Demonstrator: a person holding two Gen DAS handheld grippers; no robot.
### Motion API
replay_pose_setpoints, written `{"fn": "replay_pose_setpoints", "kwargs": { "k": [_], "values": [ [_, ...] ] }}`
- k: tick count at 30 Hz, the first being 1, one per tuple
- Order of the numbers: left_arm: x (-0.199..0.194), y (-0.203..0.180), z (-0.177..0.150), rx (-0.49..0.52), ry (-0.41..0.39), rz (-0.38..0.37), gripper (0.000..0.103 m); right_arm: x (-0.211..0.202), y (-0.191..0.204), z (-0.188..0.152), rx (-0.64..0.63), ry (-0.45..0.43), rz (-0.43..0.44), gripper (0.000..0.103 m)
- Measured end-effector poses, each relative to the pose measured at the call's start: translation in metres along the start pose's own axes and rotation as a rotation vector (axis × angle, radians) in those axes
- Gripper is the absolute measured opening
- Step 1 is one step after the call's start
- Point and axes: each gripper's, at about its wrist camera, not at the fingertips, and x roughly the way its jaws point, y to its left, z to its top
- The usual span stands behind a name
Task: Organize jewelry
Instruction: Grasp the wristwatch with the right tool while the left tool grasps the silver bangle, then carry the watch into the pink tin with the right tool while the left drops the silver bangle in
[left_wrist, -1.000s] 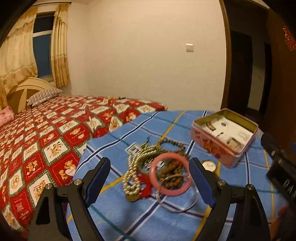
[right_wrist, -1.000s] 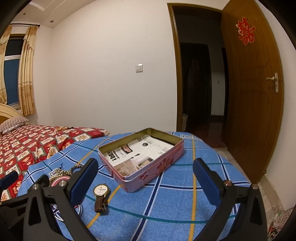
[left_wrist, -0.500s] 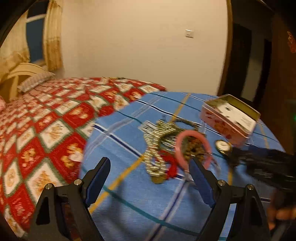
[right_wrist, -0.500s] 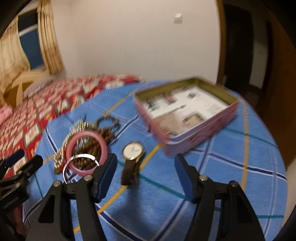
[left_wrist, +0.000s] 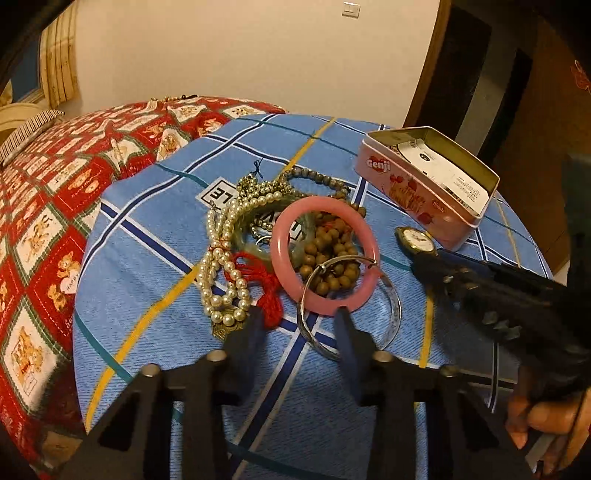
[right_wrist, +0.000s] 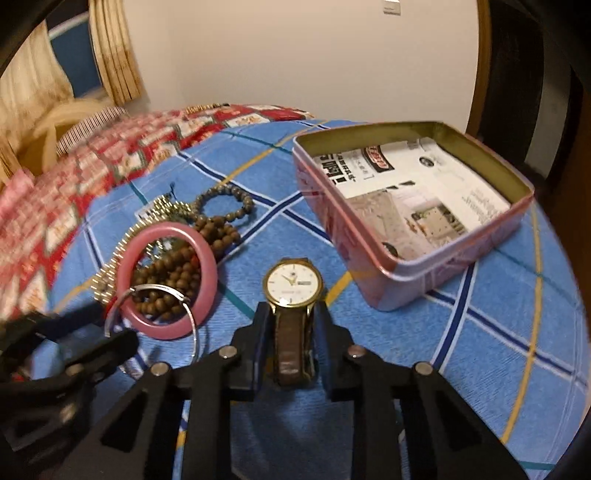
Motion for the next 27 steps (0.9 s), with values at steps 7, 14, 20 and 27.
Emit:
{"fn": "replay_pose_setpoints", "kwargs": {
  "k": [7, 14, 20, 27],
  "values": [
    [0.001, -0.001, -0.002, 0.001, 0.007, -0.051, 0.008, -0.017, -0.036, -0.004, 0.181, -0.096, 0.213, 0.025],
    [-0.021, -0.006, -0.005, 0.042, -0.105, -0.077, 0.006, -0.035, -0.027, -0.004, 0.158, -0.173, 0.241, 0.025],
    [-0.037, -0.019, -0.001, 0.093, -0.193, -0.138, 0.006, -0.051, -0.021, -0.007, 0.114, -0.273, 0.216, 0.025],
    [-0.047, -0.032, 0.032, 0.079, -0.256, -0.229, 0.006, -0.076, -0.024, 0.004, 0.07, -0.402, 0.106, 0.025]
  ]
}}
